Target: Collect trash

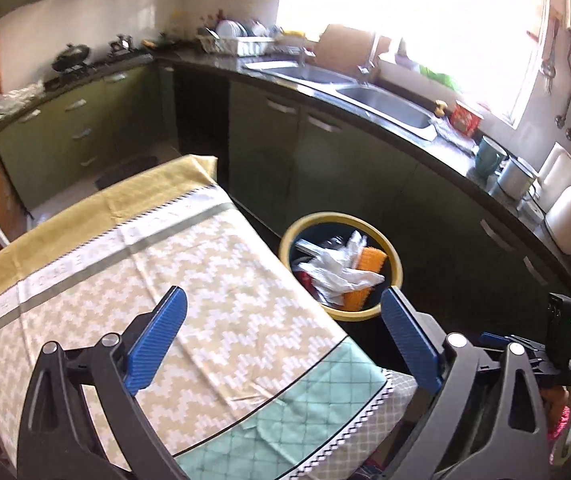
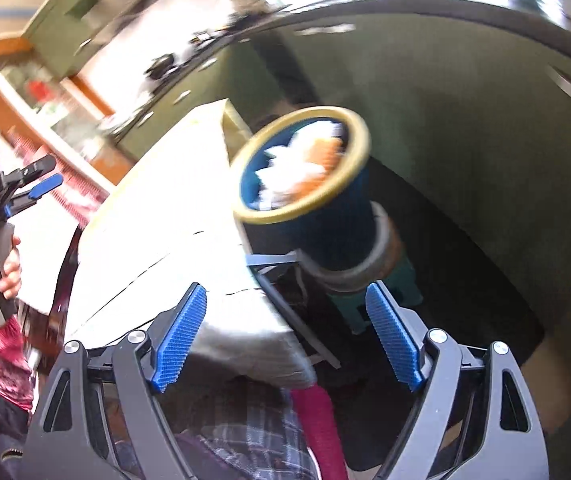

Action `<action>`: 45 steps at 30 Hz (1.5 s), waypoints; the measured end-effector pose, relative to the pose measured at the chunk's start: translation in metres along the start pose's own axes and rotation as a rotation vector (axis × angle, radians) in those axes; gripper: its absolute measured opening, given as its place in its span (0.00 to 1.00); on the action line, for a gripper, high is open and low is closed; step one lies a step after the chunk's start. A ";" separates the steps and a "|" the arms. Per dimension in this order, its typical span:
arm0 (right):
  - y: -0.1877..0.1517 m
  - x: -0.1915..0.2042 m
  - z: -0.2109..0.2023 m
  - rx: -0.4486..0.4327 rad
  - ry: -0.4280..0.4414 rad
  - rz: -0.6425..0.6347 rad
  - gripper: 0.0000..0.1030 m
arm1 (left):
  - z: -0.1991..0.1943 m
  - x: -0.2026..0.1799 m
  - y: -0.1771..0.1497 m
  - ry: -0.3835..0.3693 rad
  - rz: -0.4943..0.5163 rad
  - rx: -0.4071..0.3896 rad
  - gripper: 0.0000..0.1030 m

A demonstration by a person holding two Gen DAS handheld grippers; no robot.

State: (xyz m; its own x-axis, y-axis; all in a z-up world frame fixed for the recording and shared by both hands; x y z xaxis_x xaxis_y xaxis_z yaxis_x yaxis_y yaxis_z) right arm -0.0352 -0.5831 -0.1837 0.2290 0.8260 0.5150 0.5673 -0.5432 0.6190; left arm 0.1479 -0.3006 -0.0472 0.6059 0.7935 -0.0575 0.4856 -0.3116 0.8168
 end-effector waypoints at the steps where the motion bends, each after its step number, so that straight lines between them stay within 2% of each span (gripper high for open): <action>1: -0.002 0.014 0.002 0.002 0.016 -0.030 0.83 | -0.020 0.013 -0.005 0.043 -0.003 -0.045 0.93; 5: -0.012 0.066 0.011 0.000 0.056 -0.147 0.89 | -0.089 0.065 -0.038 0.217 -0.045 -0.159 0.93; 9: -0.018 0.110 0.021 -0.029 0.036 -0.269 0.95 | -0.138 0.102 -0.076 0.332 -0.118 -0.197 0.94; 12: -0.019 0.137 0.020 -0.067 0.045 -0.330 0.95 | -0.173 0.126 -0.098 0.428 -0.164 -0.230 0.94; 17: -0.021 0.171 0.008 -0.141 0.052 -0.430 0.95 | -0.220 0.140 -0.123 0.516 -0.222 -0.294 0.94; 23: -0.022 0.193 -0.022 -0.231 0.040 -0.523 0.95 | -0.244 0.124 -0.134 0.543 -0.194 -0.323 0.94; 27: -0.015 0.201 -0.055 -0.308 0.041 -0.515 0.96 | -0.254 0.113 -0.138 0.612 -0.145 -0.330 0.94; 30: -0.008 0.205 -0.076 -0.364 0.022 -0.515 0.96 | -0.260 0.103 -0.136 0.613 -0.106 -0.361 0.94; 33: -0.006 0.206 -0.090 -0.400 -0.003 -0.523 0.96 | -0.261 0.096 -0.134 0.582 -0.098 -0.378 0.94; 38: -0.004 0.200 -0.099 -0.429 -0.031 -0.510 0.96 | -0.260 0.098 -0.135 0.571 -0.113 -0.376 0.94; 45: -0.006 0.189 -0.091 -0.414 -0.049 -0.503 0.96 | -0.259 0.106 -0.135 0.582 -0.133 -0.366 0.94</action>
State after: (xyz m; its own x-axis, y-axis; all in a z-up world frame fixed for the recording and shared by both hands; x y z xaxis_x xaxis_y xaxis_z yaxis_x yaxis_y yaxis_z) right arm -0.0673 -0.4372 -0.0357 0.0567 0.9951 0.0816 0.2655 -0.0938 0.9595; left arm -0.0166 -0.0394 -0.0147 0.0708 0.9955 0.0631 0.2267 -0.0777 0.9709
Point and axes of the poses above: each gripper's, at about its wrist camera, not at the fingertips, and z roughly the way its jaws point, x to its left, y to its top, the point moved 10 cm from there along z, roughly the way its jaws point, and after that the axes turned 8 degrees about -x, right-handed, at the moved point
